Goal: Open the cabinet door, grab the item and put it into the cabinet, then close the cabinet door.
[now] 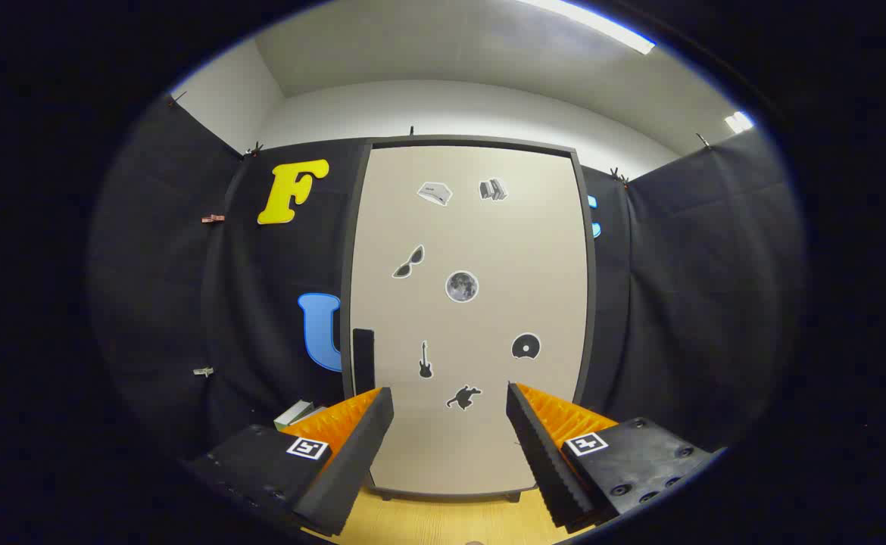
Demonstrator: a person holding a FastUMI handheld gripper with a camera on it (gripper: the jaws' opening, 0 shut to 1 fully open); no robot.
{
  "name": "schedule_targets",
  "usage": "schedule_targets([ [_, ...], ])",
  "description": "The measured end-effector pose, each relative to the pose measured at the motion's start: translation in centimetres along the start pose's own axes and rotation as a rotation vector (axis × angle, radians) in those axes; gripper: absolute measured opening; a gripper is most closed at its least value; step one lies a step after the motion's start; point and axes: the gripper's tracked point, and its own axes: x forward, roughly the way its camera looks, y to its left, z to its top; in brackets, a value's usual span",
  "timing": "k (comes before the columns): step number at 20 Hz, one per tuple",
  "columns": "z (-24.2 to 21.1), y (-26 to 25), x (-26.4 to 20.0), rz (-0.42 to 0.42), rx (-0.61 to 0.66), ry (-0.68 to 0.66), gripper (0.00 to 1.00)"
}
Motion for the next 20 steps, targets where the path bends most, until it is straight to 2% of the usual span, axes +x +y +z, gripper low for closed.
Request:
schedule_targets([
  [13,-0.43,-0.7,0.67,-0.035,0.003,0.008,0.97],
  [20,-0.5,-0.29,1.01,-0.027,0.006,0.008,0.97],
])
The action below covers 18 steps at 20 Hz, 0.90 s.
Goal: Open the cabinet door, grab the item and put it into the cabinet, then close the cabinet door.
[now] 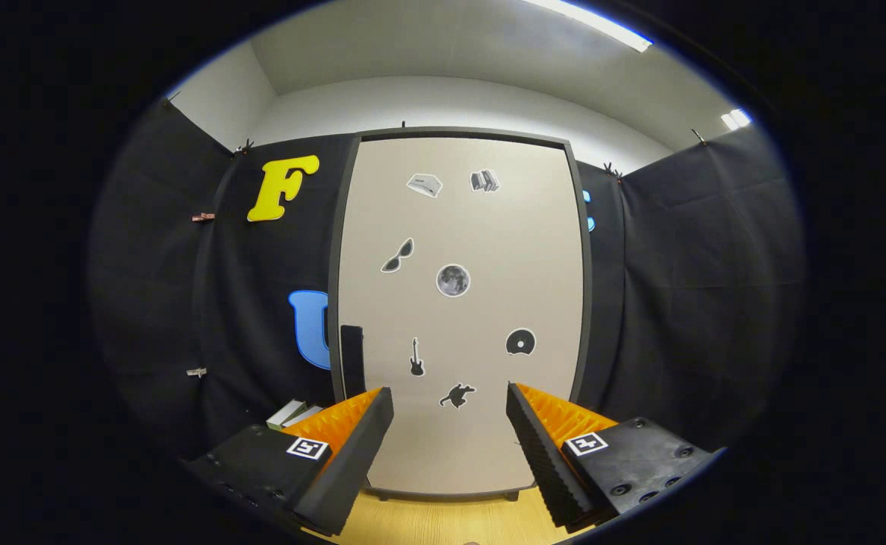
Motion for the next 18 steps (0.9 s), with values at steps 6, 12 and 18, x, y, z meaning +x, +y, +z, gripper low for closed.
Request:
schedule_targets([
  [6,-0.5,1.9,1.0,0.035,-0.002,0.001,0.97],
  [12,-1.0,5.8,3.1,0.101,0.027,-0.002,0.97],
  [18,-2.6,10.2,6.5,0.163,0.008,0.011,0.97],
])
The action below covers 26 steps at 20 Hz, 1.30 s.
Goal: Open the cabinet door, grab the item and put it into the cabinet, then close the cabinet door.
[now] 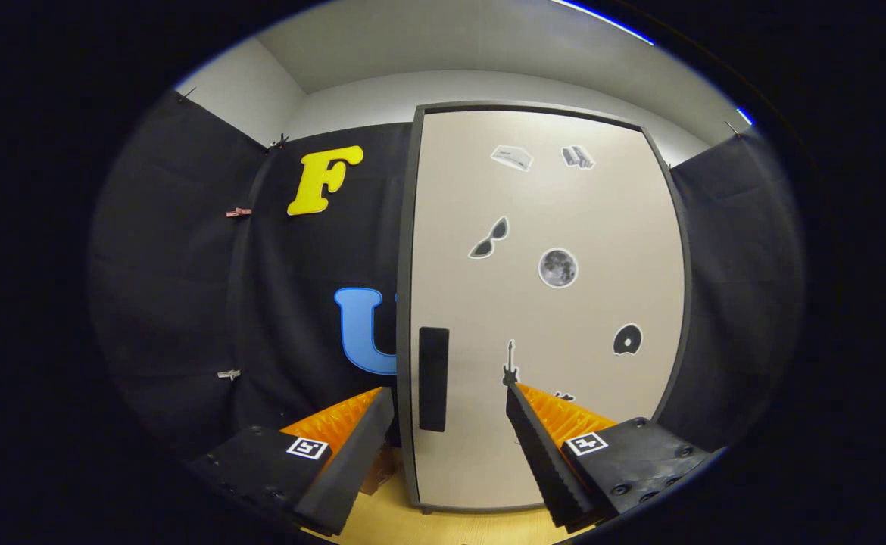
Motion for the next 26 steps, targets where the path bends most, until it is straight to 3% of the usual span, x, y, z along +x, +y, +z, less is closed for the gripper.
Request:
schedule_targets([
  [9,-3.1,0.7,6.8,-0.044,-0.023,0.017,0.95],
  [13,-4.0,0.8,8.3,-0.064,-0.009,0.022,0.89],
  [15,-4.1,0.6,9.0,-0.08,-0.002,0.018,0.72],
  [17,-4.4,0.8,9.6,-0.076,0.018,0.03,0.72],
  [20,-5.1,0.3,10.5,-0.1,0.033,0.042,0.42],
  [22,-5.7,0.4,11.1,-0.099,0.026,0.048,0.42],
  [24,-5.1,0.6,10.4,-0.098,0.013,0.05,0.36],
  [25,-5.3,0.6,10.6,-0.098,0.022,0.052,0.27],
  [26,-5.3,0.6,10.5,-0.094,0.028,0.058,0.27],
])
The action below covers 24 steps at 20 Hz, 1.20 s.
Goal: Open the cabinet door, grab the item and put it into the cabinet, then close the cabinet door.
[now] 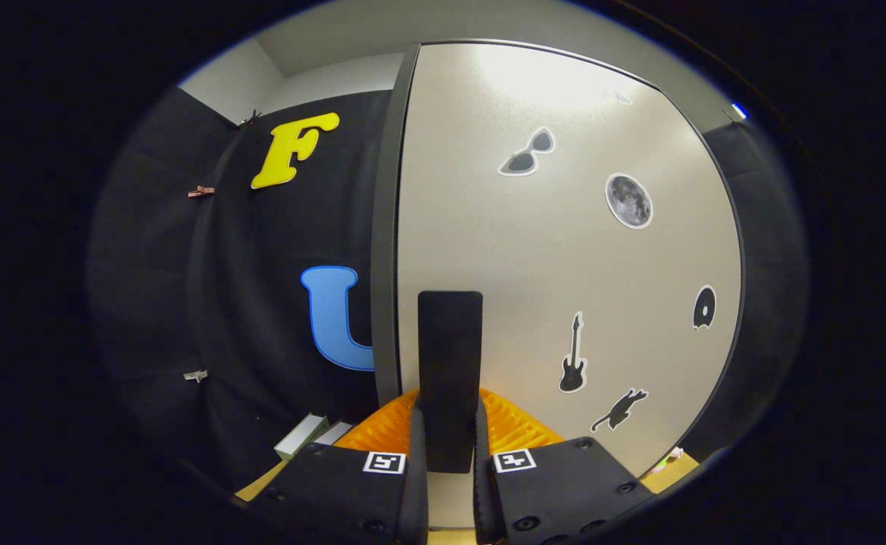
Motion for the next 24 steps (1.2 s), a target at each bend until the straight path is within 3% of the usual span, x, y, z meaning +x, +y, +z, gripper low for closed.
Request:
schedule_targets([
  [3,-0.1,-0.1,-0.4,0.01,-0.003,0.015,0.27],
  [4,-0.1,0.0,-0.3,0.002,0.006,0.007,0.15],
  [24,0.4,-2.3,-7.7,0.141,0.002,0.038,0.15],
])
